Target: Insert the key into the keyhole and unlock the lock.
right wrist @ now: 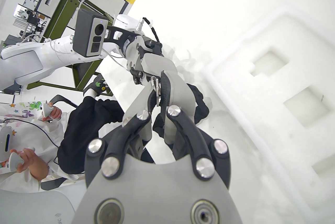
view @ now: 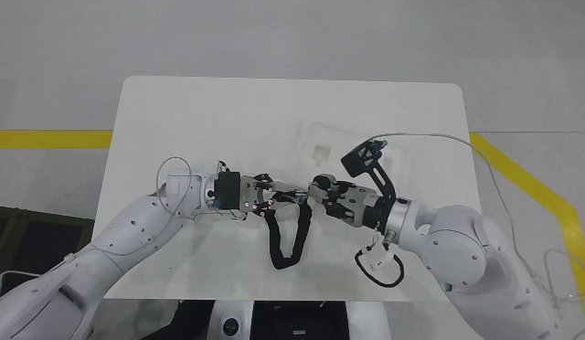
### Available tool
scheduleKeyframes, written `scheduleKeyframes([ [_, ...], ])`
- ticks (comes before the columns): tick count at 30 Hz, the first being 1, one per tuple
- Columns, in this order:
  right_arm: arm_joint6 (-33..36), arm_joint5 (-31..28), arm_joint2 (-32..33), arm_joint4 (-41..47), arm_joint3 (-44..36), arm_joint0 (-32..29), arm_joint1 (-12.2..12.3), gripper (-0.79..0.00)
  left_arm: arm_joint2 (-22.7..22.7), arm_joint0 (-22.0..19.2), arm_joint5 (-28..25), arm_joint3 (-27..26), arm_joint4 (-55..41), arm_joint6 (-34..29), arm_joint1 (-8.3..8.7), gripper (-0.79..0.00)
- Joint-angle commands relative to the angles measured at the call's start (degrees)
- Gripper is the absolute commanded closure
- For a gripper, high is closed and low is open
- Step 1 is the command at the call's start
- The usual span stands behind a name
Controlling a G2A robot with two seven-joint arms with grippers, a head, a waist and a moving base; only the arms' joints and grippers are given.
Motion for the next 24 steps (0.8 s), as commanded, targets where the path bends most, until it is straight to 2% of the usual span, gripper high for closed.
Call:
scheduleKeyframes([
  [1,0.0,0.0,-0.1,-0.1,0.0,0.0,-0.1,0.0,0.0,0.2,0.2,-0.1,-0.2,-0.3,-0.01,0.0],
  [5,-0.2,0.0,0.0,-0.2,-0.1,-0.3,-0.1,0.0,-1.3,1.7,0.6,-1.7,-2.5,-2.7,0.02,0.0],
  [24,0.2,-1.1,0.6,-0.6,-0.1,-1.9,-0.3,0.0,-5.2,4.6,-0.9,-3.0,-3.9,-3.4,-0.01,0.0],
])
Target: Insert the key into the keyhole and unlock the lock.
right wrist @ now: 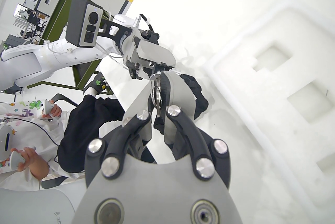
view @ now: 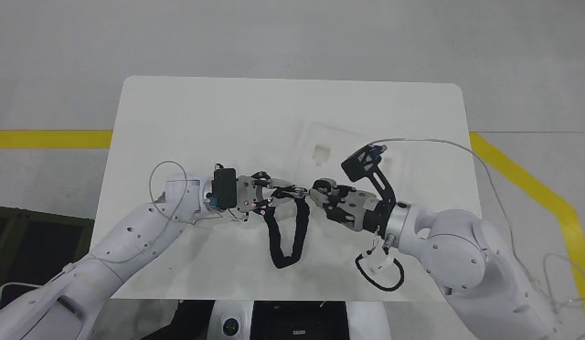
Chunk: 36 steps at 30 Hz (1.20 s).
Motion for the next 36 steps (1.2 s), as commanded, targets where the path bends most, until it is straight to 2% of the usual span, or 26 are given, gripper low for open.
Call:
scheduleKeyframes([
  [1,0.0,0.0,-0.1,0.0,0.1,0.1,-0.1,0.0,-0.3,0.2,-0.1,-0.1,0.1,0.0,-0.05,0.0],
  [36,2.9,1.3,-3.3,0.0,2.4,4.2,-1.4,0.0,-3.6,2.1,-1.9,-1.3,3.1,-2.6,-1.1,0.0],
])
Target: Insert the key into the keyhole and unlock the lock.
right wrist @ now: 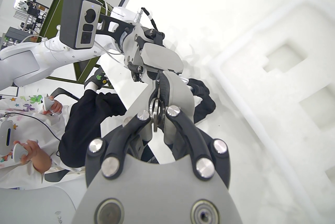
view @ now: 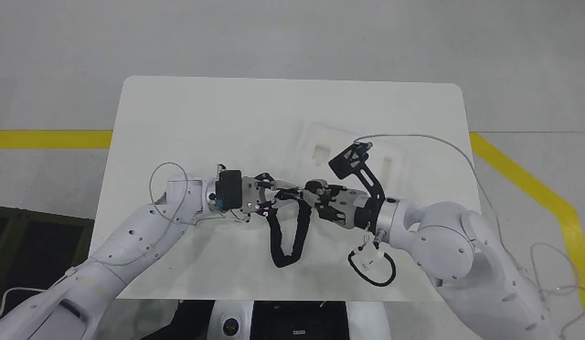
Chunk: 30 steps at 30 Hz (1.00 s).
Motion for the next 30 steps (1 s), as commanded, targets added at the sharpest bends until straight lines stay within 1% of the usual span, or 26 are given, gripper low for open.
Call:
scheduleKeyframes([
  [1,0.4,0.2,-0.1,-0.1,0.0,0.1,0.0,0.0,-0.2,0.1,-0.2,-0.1,-0.1,0.0,-0.06,0.0],
  [2,0.5,0.3,-0.1,-0.1,0.0,0.1,-0.1,0.0,-0.2,0.2,-0.2,-0.1,0.0,0.0,-0.08,0.0],
  [5,0.7,0.4,-0.3,-0.1,0.2,0.3,-0.1,-0.095,-0.5,0.3,-0.3,-0.1,0.1,0.1,-0.17,0.0],
  [8,0.9,0.8,-0.3,-0.5,0.2,0.4,-0.2,-0.142,-0.8,0.4,-0.4,0.0,0.2,0.3,-0.22,0.0],
  [20,1.0,0.9,-0.2,-0.9,0.0,0.6,-0.4,-0.166,-1.6,0.9,-1.1,0.1,0.6,0.8,-0.49,0.0],
  [23,1.0,0.8,0.1,-0.8,-0.2,0.4,-0.4,-0.194,-1.7,1.0,-1.1,0.1,0.8,0.8,-0.59,0.0],
  [25,1.0,0.7,0.4,-0.7,-0.4,0.3,-0.4,-0.246,-1.7,1.0,-1.3,0.3,0.9,0.9,-0.67,0.0],
  [30,1.1,0.4,1.2,-0.5,-0.8,-0.2,-0.4,-0.265,-1.9,1.0,-1.5,0.8,1.0,1.2,-0.84,0.0],
])
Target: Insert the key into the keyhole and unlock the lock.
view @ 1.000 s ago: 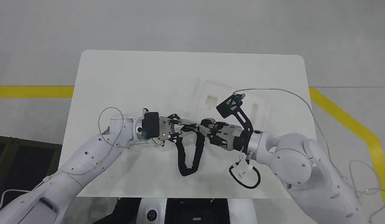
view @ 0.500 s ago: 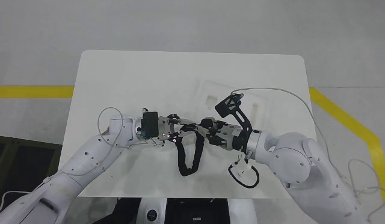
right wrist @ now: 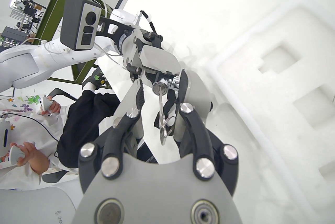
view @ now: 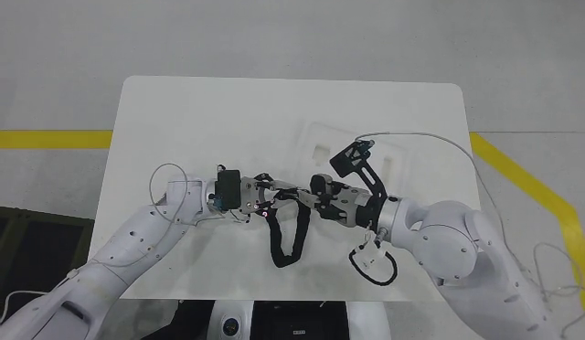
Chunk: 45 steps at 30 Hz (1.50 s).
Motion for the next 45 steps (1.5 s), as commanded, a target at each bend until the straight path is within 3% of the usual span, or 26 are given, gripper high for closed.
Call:
scheduleKeyframes([
  [1,0.1,-0.1,0.3,0.1,-0.1,-0.2,0.0,-0.271,-0.1,0.0,0.0,0.2,0.0,0.1,-0.05,0.0],
  [14,0.9,-1.5,7.6,1.6,-3.9,-5.7,1.0,-0.329,-2.3,0.4,0.3,1.8,-0.4,0.9,0.33,0.0],
  [20,1.2,-3.4,9.0,3.4,-3.5,-7.1,1.2,-0.209,-3.3,1.0,0.2,1.2,-0.3,0.8,0.62,0.0],
  [31,1.4,-5.4,7.4,5.4,-1.4,-5.2,1.0,-0.219,-3.7,1.9,-0.2,0.2,0.1,0.5,0.58,0.0],
  [33,1.4,-5.3,7.1,5.4,-1.2,-4.9,1.0,-0.142,-3.8,2.0,-0.2,0.2,0.1,0.4,0.54,0.0],
  [34,1.4,-5.2,7.0,5.4,-1.2,-4.8,0.9,-0.04,-3.8,2.0,-0.3,0.2,0.2,0.4,0.53,0.0],
  [35,1.3,-5.2,6.9,5.4,-1.1,-4.6,0.9,0.0,-3.8,1.9,-0.3,0.1,0.2,0.4,0.51,0.0],
  [45,1.3,-4.8,5.9,5.1,-0.8,-3.8,0.8,0.0,-3.7,2.0,-0.3,-0.2,1.3,-0.1,0.3,0.0],
])
